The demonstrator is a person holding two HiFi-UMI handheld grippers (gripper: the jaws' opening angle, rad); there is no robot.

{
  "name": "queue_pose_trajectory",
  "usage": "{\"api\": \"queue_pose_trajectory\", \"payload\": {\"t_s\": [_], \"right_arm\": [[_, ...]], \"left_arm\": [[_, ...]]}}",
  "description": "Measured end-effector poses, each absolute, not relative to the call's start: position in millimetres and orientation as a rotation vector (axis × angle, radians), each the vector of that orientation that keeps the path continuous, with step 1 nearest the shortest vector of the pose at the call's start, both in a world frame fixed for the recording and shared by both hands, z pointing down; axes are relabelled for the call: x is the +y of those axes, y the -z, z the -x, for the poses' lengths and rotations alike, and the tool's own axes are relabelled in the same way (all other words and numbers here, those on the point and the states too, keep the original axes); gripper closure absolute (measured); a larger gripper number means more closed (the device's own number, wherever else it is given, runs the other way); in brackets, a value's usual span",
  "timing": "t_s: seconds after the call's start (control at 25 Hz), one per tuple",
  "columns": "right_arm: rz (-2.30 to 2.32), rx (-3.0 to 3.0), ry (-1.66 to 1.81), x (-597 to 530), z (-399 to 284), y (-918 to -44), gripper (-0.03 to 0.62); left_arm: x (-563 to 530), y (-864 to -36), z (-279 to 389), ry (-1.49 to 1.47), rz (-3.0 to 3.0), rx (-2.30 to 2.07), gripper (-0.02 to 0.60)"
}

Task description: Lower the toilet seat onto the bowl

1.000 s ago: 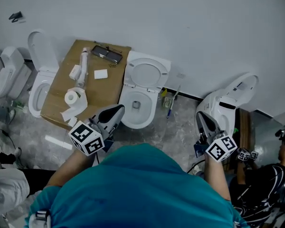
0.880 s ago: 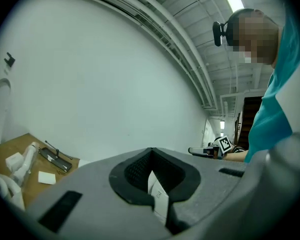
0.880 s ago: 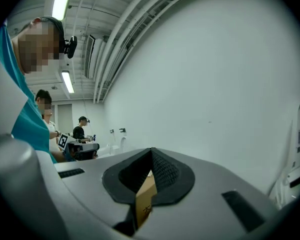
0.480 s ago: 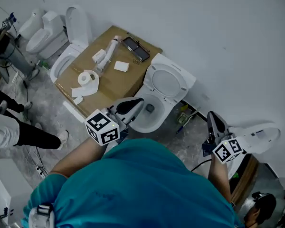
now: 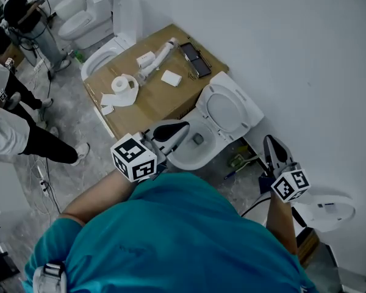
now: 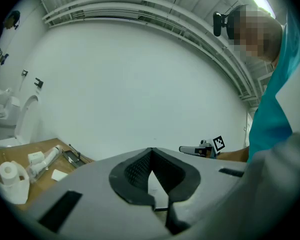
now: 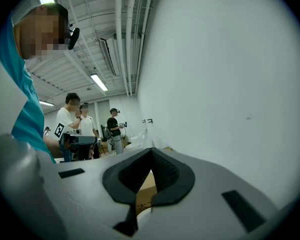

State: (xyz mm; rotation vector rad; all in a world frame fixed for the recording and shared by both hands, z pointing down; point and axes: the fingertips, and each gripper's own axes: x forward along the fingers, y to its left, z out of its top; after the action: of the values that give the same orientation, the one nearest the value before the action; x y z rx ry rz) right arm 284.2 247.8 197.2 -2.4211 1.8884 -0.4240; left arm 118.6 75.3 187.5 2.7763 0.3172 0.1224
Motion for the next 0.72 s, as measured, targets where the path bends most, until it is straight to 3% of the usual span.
{"api": "queue_pose_trajectory", "payload": {"t_s": [0.4, 0.72], "right_arm": [[2.447, 1.918, 0.445, 149.7, -307.1, -193.6, 0.605], [2.509, 1.948, 0.582, 116.2, -336.9, -241.3, 0.605]], "left_arm": [[-9.0, -204.6, -109.5, -0.098, -2.76, 0.296, 0.588], [-38.0, -229.1, -138.3, -0.172, -2.738, 0.315, 0.588]]}}
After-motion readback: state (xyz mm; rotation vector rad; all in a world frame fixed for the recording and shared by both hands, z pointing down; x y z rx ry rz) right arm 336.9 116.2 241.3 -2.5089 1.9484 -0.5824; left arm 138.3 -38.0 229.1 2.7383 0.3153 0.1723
